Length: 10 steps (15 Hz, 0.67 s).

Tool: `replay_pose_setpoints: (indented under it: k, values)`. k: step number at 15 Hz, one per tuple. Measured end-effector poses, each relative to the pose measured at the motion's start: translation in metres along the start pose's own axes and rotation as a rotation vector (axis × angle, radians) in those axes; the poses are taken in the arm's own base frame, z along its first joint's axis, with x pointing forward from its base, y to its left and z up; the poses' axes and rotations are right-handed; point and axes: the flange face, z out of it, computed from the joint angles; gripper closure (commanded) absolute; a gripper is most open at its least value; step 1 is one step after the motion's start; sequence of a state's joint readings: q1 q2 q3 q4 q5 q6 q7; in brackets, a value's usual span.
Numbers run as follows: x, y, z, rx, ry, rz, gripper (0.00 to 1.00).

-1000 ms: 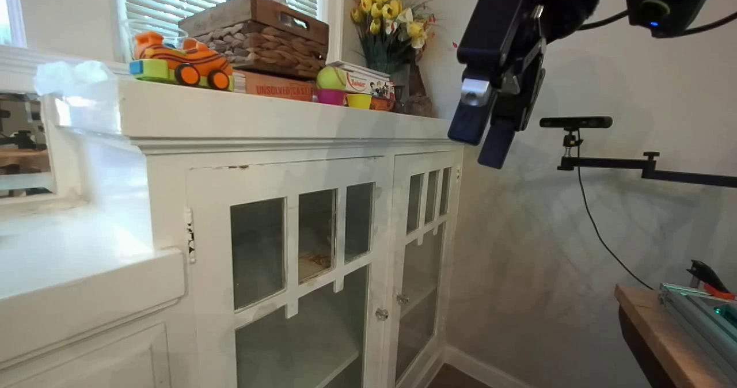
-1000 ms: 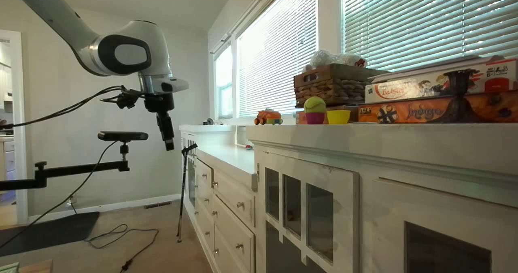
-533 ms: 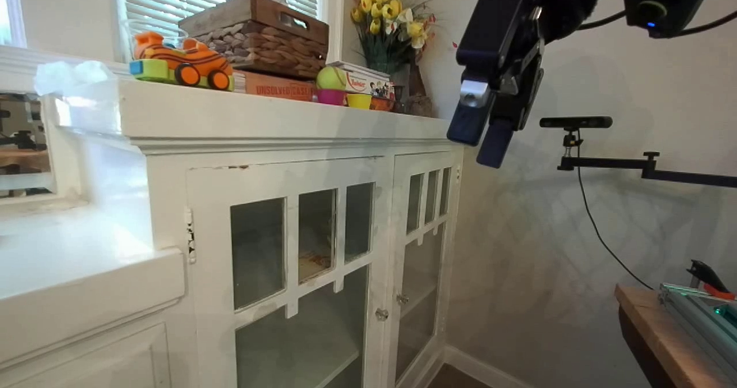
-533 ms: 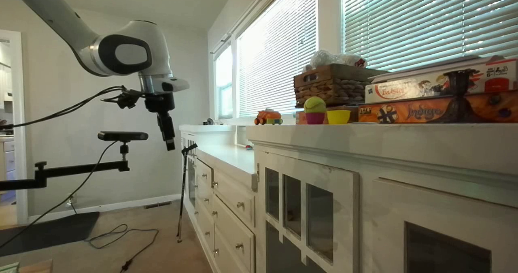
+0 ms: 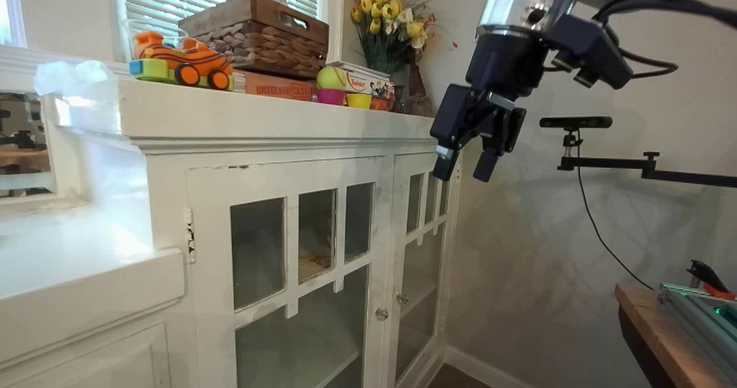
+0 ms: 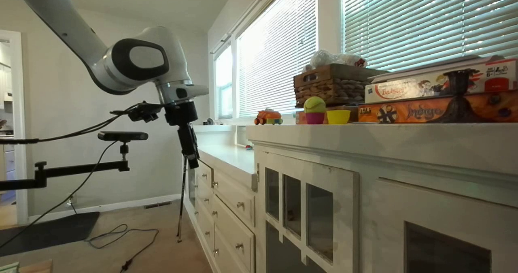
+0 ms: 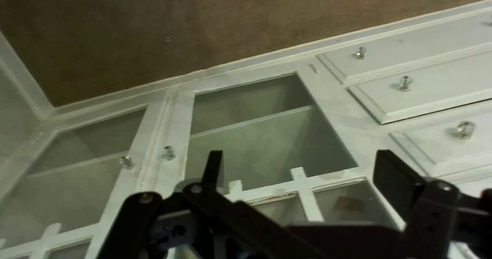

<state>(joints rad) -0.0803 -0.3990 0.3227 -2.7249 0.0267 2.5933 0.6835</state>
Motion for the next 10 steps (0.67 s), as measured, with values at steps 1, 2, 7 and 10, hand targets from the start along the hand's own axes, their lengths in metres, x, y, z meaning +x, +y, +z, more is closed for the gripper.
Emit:
replay_pose_setpoints:
  k: [1, 2, 7, 10]
  values:
    - [0.004, 0.011, 0.008, -0.021, -0.002, 0.044, 0.00]
    - [0.008, 0.020, 0.014, -0.038, -0.006, 0.083, 0.00]
    - [0.023, 0.052, 0.037, -0.111, 0.003, 0.218, 0.00]
    - [0.033, 0.079, 0.051, -0.184, 0.023, 0.296, 0.00]
